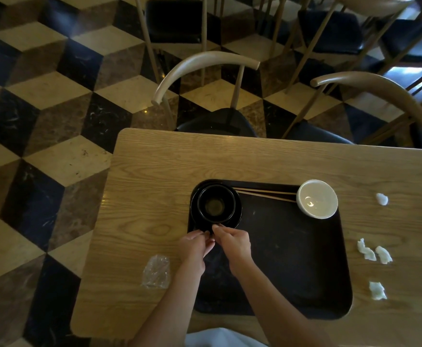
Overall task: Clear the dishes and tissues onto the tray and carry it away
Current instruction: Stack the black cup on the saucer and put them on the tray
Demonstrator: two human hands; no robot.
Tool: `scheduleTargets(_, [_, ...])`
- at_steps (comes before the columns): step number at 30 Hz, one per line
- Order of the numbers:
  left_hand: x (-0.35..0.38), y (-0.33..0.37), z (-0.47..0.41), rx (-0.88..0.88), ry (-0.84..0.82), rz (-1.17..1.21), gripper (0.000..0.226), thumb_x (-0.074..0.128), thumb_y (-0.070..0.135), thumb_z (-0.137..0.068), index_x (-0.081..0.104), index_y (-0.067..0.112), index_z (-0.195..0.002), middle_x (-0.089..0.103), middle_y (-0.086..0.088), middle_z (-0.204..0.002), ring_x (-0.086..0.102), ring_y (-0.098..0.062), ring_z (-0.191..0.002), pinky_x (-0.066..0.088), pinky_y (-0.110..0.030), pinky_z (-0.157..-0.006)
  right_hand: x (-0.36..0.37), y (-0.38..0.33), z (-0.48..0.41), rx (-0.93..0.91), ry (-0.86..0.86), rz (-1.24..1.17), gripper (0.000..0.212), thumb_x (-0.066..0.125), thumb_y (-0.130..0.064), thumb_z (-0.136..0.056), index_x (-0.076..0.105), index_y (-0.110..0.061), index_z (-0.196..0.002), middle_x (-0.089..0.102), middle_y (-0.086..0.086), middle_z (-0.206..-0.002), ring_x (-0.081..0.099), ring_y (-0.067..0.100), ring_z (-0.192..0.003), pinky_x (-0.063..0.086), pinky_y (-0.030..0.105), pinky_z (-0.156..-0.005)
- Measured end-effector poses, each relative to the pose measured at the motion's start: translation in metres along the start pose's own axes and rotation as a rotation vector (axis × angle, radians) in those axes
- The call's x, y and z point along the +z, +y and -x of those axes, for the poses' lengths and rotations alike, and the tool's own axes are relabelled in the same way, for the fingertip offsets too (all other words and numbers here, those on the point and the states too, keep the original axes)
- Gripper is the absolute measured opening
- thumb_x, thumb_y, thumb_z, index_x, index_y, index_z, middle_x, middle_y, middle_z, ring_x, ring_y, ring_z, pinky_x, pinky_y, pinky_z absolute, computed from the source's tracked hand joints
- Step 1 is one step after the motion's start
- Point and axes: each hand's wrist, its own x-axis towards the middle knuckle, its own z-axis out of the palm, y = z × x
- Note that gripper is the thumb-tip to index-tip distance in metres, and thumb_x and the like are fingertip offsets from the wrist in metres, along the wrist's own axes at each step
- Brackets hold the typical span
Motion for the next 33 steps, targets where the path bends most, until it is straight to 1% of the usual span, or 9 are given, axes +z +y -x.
scheduleTargets(5, [-0.002,0.000,0.003,-0.024,-0.095,-0.103,0.023,0.059,0.000,-0.097,0.066,-0.003,-0.118,0.076,-0.020,-0.100,0.074,-0.032,-0.092,0.064,-0.034,-0.070,-0.001,0.000,0.001,-0.025,-0.012,0.039,0.005,0.080,-0.031,-0.084,0.082,-0.032,-0.080,0.080,-0.010,-0.088,0.074,0.009,-0.090,0.060,0.031,-0.083])
scheduleTargets(9, [-0.012,-0.003,0.006,0.034,-0.153,-0.221,0.023,0.061,0.007,-0.097,0.067,0.004,-0.119,0.076,-0.015,-0.100,0.075,-0.031,-0.092,0.064,-0.035,-0.072,-0.007,0.001,0.007,-0.131,-0.042,0.127,0.023,0.078,-0.028,-0.086,0.078,-0.046,-0.070,0.079,-0.011,-0.080,0.075,0.006,-0.081,0.061,0.028,-0.075])
scheduleTargets(12, [-0.021,-0.004,0.007,0.083,-0.180,-0.293,0.019,0.065,0.008,-0.096,0.069,0.008,-0.114,0.075,-0.012,-0.097,0.072,-0.025,-0.079,0.061,-0.032,-0.069,-0.013,0.002,0.008,-0.180,0.003,0.152,0.015,0.080,-0.028,-0.084,0.079,-0.040,-0.093,0.079,-0.011,-0.086,0.072,0.005,-0.088,0.059,0.031,-0.085])
scheduleTargets(14, [-0.027,-0.004,0.008,0.134,-0.195,-0.366,0.016,0.062,0.006,-0.097,0.068,0.009,-0.112,0.074,-0.011,-0.095,0.069,-0.021,-0.075,0.058,-0.032,-0.069,-0.017,0.003,0.009,-0.188,0.015,0.173,0.027,0.081,-0.028,-0.083,0.077,-0.027,-0.110,0.078,-0.011,-0.095,0.071,0.007,-0.095,0.057,0.033,-0.091])
scheduleTargets(19, [-0.051,0.000,0.015,0.360,-0.224,-0.668,0.014,0.066,0.010,-0.095,0.068,0.008,-0.109,0.075,-0.011,-0.099,0.069,-0.017,-0.074,0.058,-0.031,-0.071,-0.036,0.007,0.013,-0.198,0.022,0.209,0.032,0.079,-0.028,-0.085,0.074,-0.023,-0.116,0.076,-0.010,-0.100,0.071,0.007,-0.095,0.058,0.032,-0.091])
scheduleTargets(24, [-0.086,0.009,0.024,0.730,-0.099,-1.132,0.020,0.066,0.023,-0.096,0.071,0.018,-0.115,0.075,0.005,-0.099,0.069,-0.009,-0.090,0.057,-0.032,-0.082,-0.067,0.015,0.014,-0.215,0.064,0.272,0.029,0.077,-0.028,-0.088,0.074,-0.022,-0.116,0.075,-0.010,-0.098,0.072,0.008,-0.092,0.059,0.034,-0.090])
scheduleTargets(28, [-0.117,0.006,0.027,0.949,0.048,-1.326,0.034,0.069,0.022,-0.094,0.066,0.014,-0.126,0.067,-0.003,-0.116,0.063,-0.020,-0.106,0.054,-0.037,-0.089,-0.103,0.024,0.014,-0.262,0.176,0.352,0.026,0.074,-0.024,-0.090,0.074,-0.021,-0.115,0.071,-0.016,-0.089,0.070,0.004,-0.087,0.060,0.031,-0.085])
scheduleTargets(30, [-0.128,0.002,0.028,0.919,0.096,-1.399,0.046,0.073,0.025,-0.090,0.062,0.013,-0.133,0.059,-0.009,-0.130,0.058,-0.025,-0.117,0.051,-0.039,-0.095,-0.125,0.030,0.016,-0.302,0.291,0.365,0.023,0.072,-0.019,-0.091,0.074,-0.019,-0.114,0.071,-0.013,-0.089,0.069,0.003,-0.082,0.059,0.028,-0.078])
scheduleTargets(33, [-0.135,-0.011,0.030,0.783,0.130,-1.493,0.064,0.074,0.034,-0.087,0.051,0.018,-0.145,0.044,-0.014,-0.145,0.047,-0.031,-0.130,0.046,-0.045,-0.101,-0.168,0.041,0.021,-0.382,0.519,0.432,0.023,0.069,-0.013,-0.092,0.073,-0.015,-0.114,0.074,0.001,-0.099,0.071,0.017,-0.092,0.056,0.032,-0.084])
